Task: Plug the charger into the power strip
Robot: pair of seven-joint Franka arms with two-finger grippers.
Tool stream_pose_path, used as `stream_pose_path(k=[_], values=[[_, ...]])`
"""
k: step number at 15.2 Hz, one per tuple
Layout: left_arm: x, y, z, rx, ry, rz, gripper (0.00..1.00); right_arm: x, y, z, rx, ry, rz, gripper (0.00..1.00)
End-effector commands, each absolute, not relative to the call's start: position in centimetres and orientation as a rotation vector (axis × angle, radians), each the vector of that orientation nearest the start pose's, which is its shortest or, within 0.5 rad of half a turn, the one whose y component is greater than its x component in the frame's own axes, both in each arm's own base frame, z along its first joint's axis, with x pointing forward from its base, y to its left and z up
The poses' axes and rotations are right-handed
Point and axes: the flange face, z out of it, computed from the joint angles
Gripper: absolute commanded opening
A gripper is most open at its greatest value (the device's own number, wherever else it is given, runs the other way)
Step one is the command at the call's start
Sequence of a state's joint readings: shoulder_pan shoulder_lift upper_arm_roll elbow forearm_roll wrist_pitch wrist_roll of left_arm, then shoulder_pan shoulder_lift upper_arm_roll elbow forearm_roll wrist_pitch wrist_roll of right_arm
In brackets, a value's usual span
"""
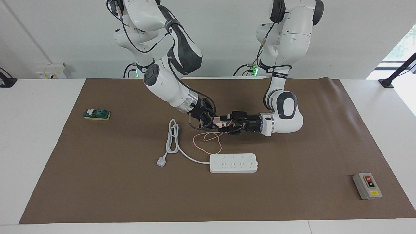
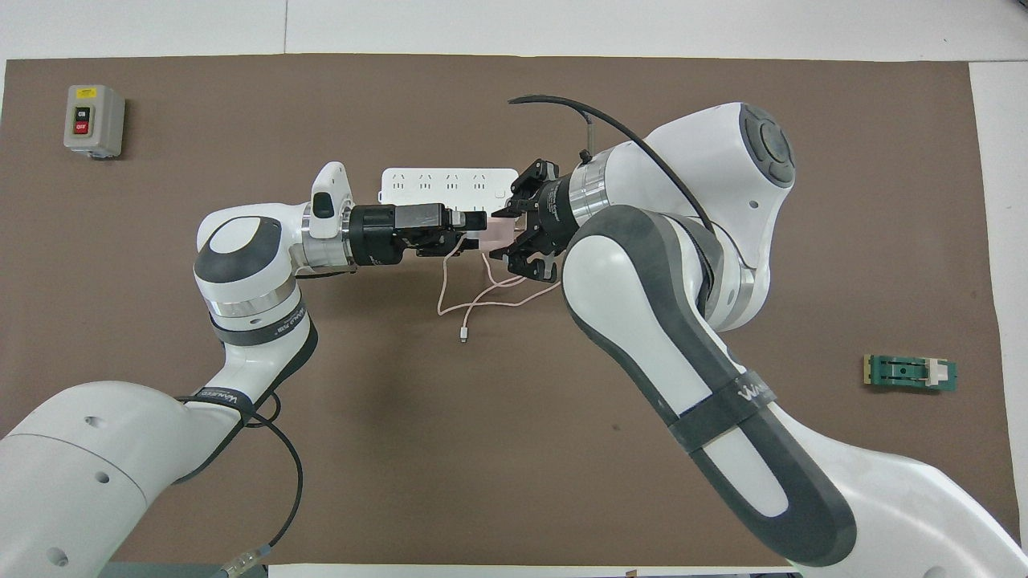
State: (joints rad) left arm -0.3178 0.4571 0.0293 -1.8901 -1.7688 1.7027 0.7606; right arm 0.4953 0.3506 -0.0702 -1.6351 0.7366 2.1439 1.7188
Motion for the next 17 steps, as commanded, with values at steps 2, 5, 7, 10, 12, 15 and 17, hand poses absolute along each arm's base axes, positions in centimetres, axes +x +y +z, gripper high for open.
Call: stream_pose_path(k=[2, 5, 7, 10, 12, 15, 17], values=[[58.35, -26.75, 31.53, 1.527, -0.042, -0.081, 1.0, 60.2, 30.7, 44.34, -1.796, 1.948, 0.635, 0.02], [58.86, -26.1, 31.75, 1.526, -0.035, -0.069, 1.0, 60.2, 30.7, 44.35, -1.795, 1.948, 0.636, 0.02], [58.82, -26.09, 31.7, 1.525, -0.035, -0.071, 0.92, 60.2, 30.7, 44.35, -1.795, 1.948, 0.636, 0.02], [58.8, -26.11, 31.71, 1.524, -0.037, -0.071, 0.47, 60.2, 30.7, 44.35, -1.795, 1.948, 0.636, 0.02], [58.79, -26.11, 31.7, 1.525, -0.038, -0.072, 0.46, 60.22, 30.7, 44.36, -1.794, 1.948, 0.635, 0.02], [58.74, -26.11, 31.55, 1.524, -0.036, -0.075, 0.32, 60.23, 30.69, 44.37, -1.793, 1.947, 0.633, 0.02], [58.76, -25.93, 31.46, 1.527, -0.034, -0.074, 0.21, 60.28, 30.6, 44.37, -1.791, 1.949, 0.633, 0.02]])
